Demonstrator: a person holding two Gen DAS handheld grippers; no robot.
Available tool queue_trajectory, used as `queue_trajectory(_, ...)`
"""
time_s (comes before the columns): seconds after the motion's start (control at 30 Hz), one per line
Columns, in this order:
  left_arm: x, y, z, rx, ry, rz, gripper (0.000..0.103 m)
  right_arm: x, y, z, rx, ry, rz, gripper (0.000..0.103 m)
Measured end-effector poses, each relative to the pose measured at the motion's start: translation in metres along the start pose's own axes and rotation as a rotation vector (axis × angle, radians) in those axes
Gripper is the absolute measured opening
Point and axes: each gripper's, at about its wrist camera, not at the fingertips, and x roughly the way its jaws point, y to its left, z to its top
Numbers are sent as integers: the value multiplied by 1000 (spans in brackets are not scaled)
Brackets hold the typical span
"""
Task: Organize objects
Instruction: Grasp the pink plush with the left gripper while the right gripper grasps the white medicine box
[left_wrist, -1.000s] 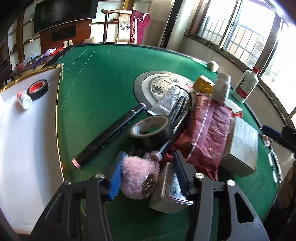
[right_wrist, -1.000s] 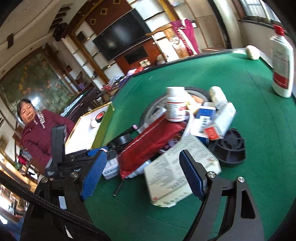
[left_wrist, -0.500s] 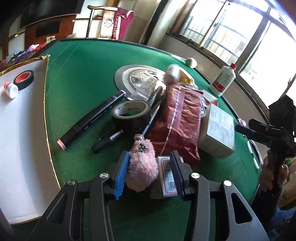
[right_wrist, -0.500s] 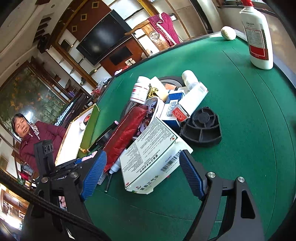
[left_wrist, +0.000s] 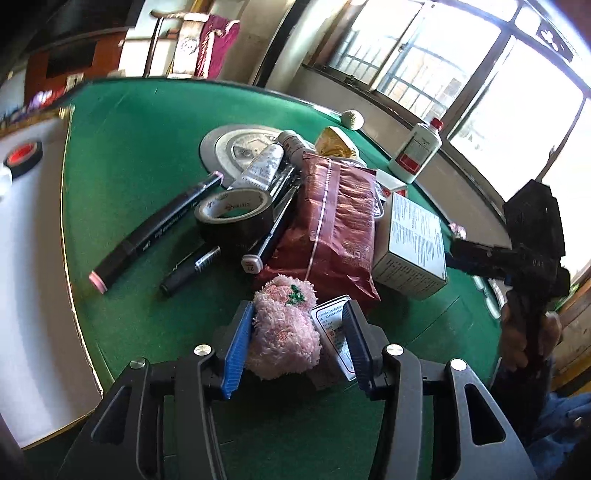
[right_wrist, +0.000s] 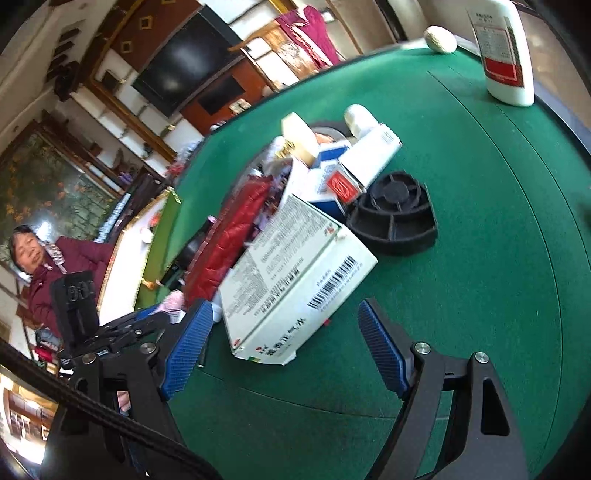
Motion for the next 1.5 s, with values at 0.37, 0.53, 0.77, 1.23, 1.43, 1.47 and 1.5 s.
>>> queue_trajectory(0.37,-2,-10,-5,48,12,-30,43,37,65,25,-273,-91,-418,77)
queue_trajectory(0.53,-1,-8,-4,40,12,-12,46,38,57,35,-279,-104,-502,75)
queue_trajectory(0.77,-1,-8,-5,71,31,36,62,34,35,24,-145,-32,-357,81)
queue_trajectory(1.23,-7,10,-1,-4,-14,83,59,19,43,18,-221,-104,-636,87)
queue_trajectory(1.43,-2,-11,-3,96,22,74,60,12,33,19,-155,-84,-513,88)
queue_trajectory(1.47,-3,-10,-3,93,25,76,60,14,35,18,-173,-78,-517,88)
queue_trajectory(1.5,-4,-9,-3,88,30,75,63,17,38,16,-185,-72,-523,88)
